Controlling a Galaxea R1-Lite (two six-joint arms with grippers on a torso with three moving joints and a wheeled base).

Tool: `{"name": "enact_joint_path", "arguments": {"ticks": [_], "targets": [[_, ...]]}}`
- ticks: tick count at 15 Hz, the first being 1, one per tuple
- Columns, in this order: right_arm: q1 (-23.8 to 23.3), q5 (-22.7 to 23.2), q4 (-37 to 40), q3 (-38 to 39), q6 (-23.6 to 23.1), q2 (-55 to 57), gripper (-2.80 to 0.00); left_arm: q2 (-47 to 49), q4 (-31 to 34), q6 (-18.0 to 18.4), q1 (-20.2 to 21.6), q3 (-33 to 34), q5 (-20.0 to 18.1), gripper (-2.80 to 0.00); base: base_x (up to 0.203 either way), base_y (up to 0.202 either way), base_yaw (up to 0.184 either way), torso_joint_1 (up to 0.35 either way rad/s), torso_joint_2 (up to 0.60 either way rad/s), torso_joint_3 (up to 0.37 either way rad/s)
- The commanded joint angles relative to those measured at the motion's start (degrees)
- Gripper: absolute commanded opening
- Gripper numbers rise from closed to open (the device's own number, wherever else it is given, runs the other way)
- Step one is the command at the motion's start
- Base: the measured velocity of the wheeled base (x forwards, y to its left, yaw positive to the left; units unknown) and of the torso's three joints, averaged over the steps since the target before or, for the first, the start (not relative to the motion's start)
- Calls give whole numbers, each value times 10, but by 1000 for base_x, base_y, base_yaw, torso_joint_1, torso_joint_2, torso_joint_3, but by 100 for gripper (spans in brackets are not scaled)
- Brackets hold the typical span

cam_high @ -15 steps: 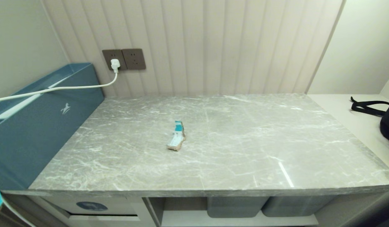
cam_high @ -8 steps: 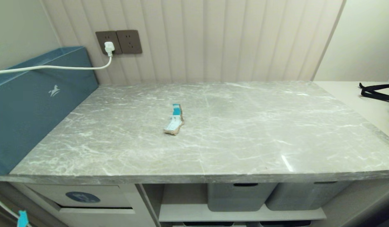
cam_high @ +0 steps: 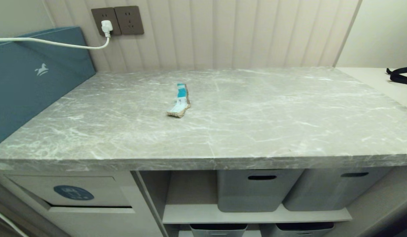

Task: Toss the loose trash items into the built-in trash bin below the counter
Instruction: Put the garbage in the trash can

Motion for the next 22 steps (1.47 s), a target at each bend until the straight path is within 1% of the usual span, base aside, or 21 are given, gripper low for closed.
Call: {"name": "enact_joint_path", "arguments": {"ticks": [1, 2, 5, 7, 10, 12, 13, 17, 20, 22], "targets": [[0, 0, 0, 1, 0, 0, -280, 26, 0, -1, 0, 2, 8, -280, 0, 0, 0, -193, 471, 275], [0, 0, 0, 1, 0, 0, -280, 31, 0, 0, 0, 2, 16, -280, 0, 0, 0, -193, 481, 286], [0, 0, 0, 1, 0, 1, -280, 41, -9, 0, 0, 10, 18, -280, 0, 0, 0, -176, 470, 292], [0, 0, 0, 1, 0, 1, -280, 48, -35, 0, 0, 18, 18, -280, 0, 0, 0, -161, 458, 290], [0, 0, 0, 1, 0, 0, -280, 72, -102, 0, 1, 34, 20, -280, 0, 0, 0, -145, 452, 302], [0, 0, 0, 1, 0, 0, -280, 87, -122, -1, 1, 37, 34, -280, 0, 0, 0, -101, 436, 314], [0, 0, 0, 1, 0, 0, -280, 91, -127, -2, 1, 37, 35, -280, 0, 0, 0, -61, 232, 183], [0, 0, 0, 1, 0, 0, -280, 105, -158, -1, 1, 35, 36, -280, 0, 0, 0, -17, 75, 58], [0, 1, 0, 1, 0, 0, -280, 121, -181, 1, 2, 37, 76, -280, 0, 0, 0, 0, 0, 0], [0, 0, 1, 1, 4, 0, -280, 122, -188, 10, 2, 38, 79, -280, 0, 0, 0, 0, 0, 0]]}}
